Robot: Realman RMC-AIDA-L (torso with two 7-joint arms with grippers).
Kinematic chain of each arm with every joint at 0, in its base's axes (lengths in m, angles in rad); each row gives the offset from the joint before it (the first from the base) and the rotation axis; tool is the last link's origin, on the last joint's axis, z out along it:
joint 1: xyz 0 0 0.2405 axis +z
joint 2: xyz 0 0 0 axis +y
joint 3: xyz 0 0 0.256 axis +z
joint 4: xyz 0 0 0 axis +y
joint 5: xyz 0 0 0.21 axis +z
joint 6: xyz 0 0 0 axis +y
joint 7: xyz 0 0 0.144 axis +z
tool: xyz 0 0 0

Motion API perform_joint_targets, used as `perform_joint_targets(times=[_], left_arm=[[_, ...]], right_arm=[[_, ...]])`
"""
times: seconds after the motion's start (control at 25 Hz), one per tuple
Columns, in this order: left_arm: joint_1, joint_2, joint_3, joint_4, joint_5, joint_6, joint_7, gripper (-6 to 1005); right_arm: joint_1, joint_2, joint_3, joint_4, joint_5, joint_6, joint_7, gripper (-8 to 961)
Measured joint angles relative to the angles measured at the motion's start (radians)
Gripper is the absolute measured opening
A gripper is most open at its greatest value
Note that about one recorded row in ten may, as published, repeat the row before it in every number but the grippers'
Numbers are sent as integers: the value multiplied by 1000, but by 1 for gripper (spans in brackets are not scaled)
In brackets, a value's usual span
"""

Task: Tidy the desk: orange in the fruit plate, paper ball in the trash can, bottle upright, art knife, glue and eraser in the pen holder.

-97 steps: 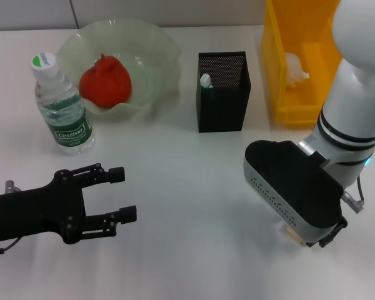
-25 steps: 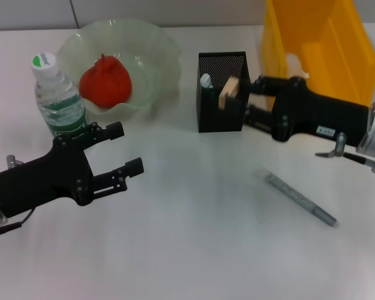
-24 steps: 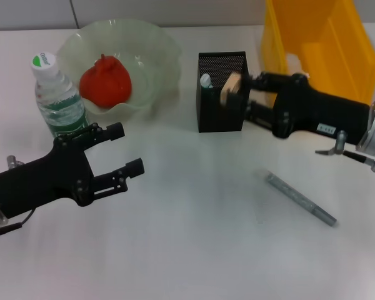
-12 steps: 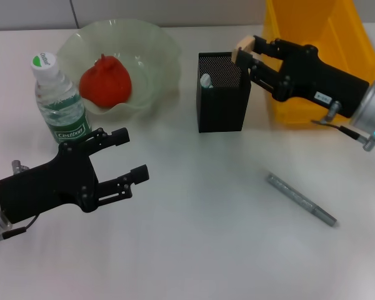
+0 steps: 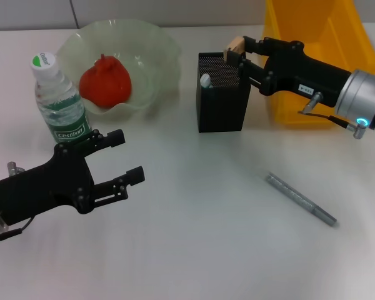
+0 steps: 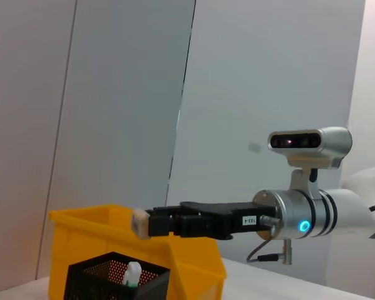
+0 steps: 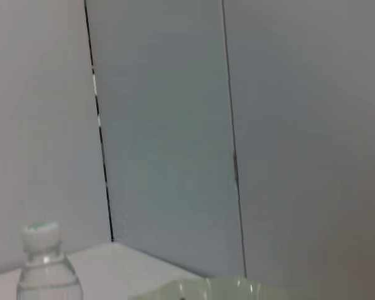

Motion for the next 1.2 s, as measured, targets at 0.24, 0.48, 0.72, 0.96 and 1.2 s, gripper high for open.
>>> perform_joint_targets(times=[0.24,0.48,0.72,0.96,1.2], left_arm=[[2,1,0,4,0,0,0,802],[2,3,0,5,0,-3,0,802],[1,2,0,8,0,-5,0,802],[-1,2,-3,8,0,-6,0,802],[-1,2,-6,9,0,-6,0,802]], right_arm=[[5,-1,-12,-2,0,24,-1,418],[5,-1,-13,-4,0,25,-3,419],[5,0,-13,-6,0,26,-3,420],[5,1,-15,-14,0,27,-4,422],[12,2,-25,-14,1,40,-4,575]])
